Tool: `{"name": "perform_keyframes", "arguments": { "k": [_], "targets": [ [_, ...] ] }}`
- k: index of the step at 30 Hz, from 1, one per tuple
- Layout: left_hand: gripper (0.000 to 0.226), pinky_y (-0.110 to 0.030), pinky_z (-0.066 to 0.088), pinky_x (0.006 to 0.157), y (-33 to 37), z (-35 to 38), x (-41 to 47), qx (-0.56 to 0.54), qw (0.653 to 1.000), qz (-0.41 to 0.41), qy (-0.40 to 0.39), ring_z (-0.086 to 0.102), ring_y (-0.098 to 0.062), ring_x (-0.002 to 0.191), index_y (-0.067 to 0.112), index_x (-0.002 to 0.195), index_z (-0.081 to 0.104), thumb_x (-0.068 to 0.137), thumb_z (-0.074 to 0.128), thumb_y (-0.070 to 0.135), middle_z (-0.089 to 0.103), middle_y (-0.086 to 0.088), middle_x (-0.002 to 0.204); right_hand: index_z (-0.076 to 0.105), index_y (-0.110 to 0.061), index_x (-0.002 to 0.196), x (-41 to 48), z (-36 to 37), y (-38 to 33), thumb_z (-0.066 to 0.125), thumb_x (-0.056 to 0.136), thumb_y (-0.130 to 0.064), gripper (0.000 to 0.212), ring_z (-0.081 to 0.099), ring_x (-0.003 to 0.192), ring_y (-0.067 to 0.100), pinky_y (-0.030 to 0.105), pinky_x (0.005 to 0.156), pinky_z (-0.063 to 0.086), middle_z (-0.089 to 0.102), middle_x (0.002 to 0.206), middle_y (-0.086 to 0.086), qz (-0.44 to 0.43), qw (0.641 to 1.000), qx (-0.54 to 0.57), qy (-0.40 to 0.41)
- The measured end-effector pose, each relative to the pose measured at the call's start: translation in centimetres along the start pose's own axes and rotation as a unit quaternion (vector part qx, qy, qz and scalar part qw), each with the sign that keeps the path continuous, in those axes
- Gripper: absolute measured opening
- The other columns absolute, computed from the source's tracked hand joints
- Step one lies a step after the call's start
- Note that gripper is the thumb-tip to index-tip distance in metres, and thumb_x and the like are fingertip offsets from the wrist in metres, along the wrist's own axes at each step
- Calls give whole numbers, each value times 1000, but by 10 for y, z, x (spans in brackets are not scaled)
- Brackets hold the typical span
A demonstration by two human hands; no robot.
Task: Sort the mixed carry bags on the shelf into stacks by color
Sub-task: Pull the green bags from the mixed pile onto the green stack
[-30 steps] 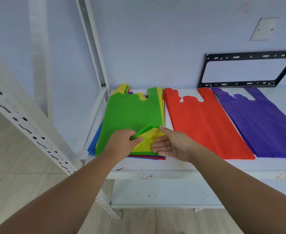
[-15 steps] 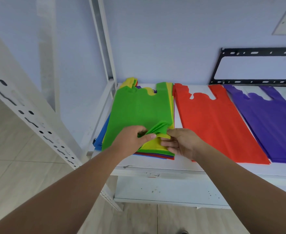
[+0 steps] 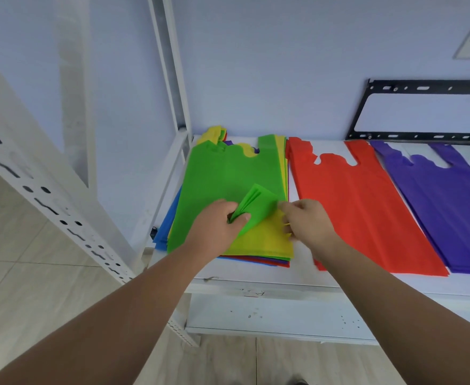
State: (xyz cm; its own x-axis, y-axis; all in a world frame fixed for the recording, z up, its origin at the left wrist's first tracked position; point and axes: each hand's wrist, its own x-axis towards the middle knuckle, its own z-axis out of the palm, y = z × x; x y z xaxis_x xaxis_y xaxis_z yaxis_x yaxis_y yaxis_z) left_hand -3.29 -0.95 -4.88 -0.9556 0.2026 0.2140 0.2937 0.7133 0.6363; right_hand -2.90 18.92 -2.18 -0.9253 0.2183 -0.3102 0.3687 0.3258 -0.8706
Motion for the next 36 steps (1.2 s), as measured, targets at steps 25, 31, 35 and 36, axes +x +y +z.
{"name": "perform_keyframes", "arguments": {
  "k": [25, 31, 35, 36],
  "targets": [
    [44, -42, 59, 79, -33, -48, -10, -410, 804, -430, -28, 73, -26, 88, 6, 107, 68, 95, 57, 47, 76, -10, 97, 65, -2, 109, 13, -28, 1, 54, 94, -13, 21, 76, 79, 28, 36, 64, 61, 77, 94, 16, 187, 962, 72, -186],
    [27, -28, 33, 49, -30, -35, -3, -11, 951, -301, -69, 48, -14, 59, 12, 80, 50, 98, 55, 32, 50, -1, 72, 61, 0, 91, 14, -4, 5, 53, 97, -25, 27, 63, 68, 24, 38, 67, 55, 67, 80, 11, 35, 980, -188, -52],
    [28, -29, 34, 52, -25, -25, 4, -34, 944, -325, -45, 48, -17, 60, 8, 88, 56, 100, 48, 32, 53, -4, 75, 52, -9, 76, 7, -9, 13, 45, 100, -25, 30, 48, 53, 20, 28, 47, 35, 52, 64, 4, -51, 973, -226, -2],
    [30, -31, 35, 56, -23, -23, 7, -36, 944, -325, -40, 50, -21, 64, 5, 93, 59, 100, 47, 31, 57, -7, 79, 51, -10, 74, 6, -13, 15, 44, 101, -25, 32, 49, 54, 20, 28, 48, 34, 52, 63, 4, -60, 972, -226, 8]
  ]
}}
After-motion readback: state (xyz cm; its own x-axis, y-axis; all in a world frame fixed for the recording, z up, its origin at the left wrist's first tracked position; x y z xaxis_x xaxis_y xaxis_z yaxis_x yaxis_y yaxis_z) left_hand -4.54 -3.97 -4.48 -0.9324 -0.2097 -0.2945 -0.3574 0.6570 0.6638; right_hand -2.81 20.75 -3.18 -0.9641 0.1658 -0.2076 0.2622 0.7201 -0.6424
